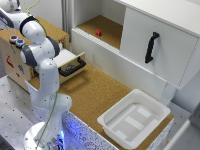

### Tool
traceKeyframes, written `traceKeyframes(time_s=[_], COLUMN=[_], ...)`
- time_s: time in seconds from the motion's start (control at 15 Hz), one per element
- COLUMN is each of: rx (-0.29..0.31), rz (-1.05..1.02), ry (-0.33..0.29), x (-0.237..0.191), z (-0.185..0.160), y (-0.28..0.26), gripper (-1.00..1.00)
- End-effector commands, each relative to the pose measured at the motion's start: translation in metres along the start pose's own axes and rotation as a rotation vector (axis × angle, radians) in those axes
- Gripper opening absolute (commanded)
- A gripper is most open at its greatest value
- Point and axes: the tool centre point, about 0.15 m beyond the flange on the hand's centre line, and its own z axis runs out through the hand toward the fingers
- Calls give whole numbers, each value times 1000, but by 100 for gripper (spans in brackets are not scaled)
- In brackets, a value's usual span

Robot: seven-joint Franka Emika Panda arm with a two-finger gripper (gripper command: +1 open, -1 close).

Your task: Move the blue light switch to turn on the blue light

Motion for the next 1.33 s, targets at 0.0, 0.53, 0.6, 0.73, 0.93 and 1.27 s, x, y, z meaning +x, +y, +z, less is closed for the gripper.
traceKeyframes(time_s=[0.0, 0.53, 0.6, 0.73, 0.93, 1.27], rx=[44, 114, 135, 158, 193, 194], rz=[90, 249, 271, 297, 345, 414], ry=[-45, -15, -15, -1, -28, -24], x=[18, 9, 8, 12, 11, -4], z=[20, 54, 58, 66, 91, 95], y=[23, 33, 36, 39, 41, 47], gripper=[-100, -100, -100, -100, -100, -100])
